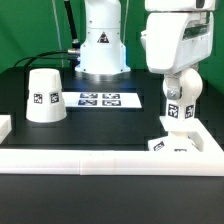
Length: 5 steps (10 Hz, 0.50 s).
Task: Assemble lamp
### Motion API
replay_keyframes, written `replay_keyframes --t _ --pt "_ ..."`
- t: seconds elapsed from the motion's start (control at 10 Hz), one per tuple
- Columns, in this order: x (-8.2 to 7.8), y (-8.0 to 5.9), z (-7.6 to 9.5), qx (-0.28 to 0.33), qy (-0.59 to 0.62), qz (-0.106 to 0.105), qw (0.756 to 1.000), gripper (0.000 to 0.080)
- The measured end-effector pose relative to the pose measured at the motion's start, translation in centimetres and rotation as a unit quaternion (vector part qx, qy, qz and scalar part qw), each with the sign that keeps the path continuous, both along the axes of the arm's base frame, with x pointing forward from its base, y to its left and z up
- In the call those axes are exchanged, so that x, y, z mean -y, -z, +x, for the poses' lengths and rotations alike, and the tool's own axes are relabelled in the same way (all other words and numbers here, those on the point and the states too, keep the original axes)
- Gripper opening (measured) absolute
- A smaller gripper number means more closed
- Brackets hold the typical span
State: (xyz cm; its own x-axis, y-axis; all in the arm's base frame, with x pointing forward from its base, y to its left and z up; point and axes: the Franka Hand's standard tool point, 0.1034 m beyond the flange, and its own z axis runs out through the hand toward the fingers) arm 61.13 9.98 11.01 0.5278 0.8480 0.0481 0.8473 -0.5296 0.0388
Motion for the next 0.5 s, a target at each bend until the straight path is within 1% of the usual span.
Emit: replay_keyframes --t 0.3,0.5 --pt "0.02 0.01 0.0 -0.001 0.024 0.002 1.0 0.0577" --pt "0.02 0.0 0.04 -0.002 0.119 0.008 0.993 0.0577"
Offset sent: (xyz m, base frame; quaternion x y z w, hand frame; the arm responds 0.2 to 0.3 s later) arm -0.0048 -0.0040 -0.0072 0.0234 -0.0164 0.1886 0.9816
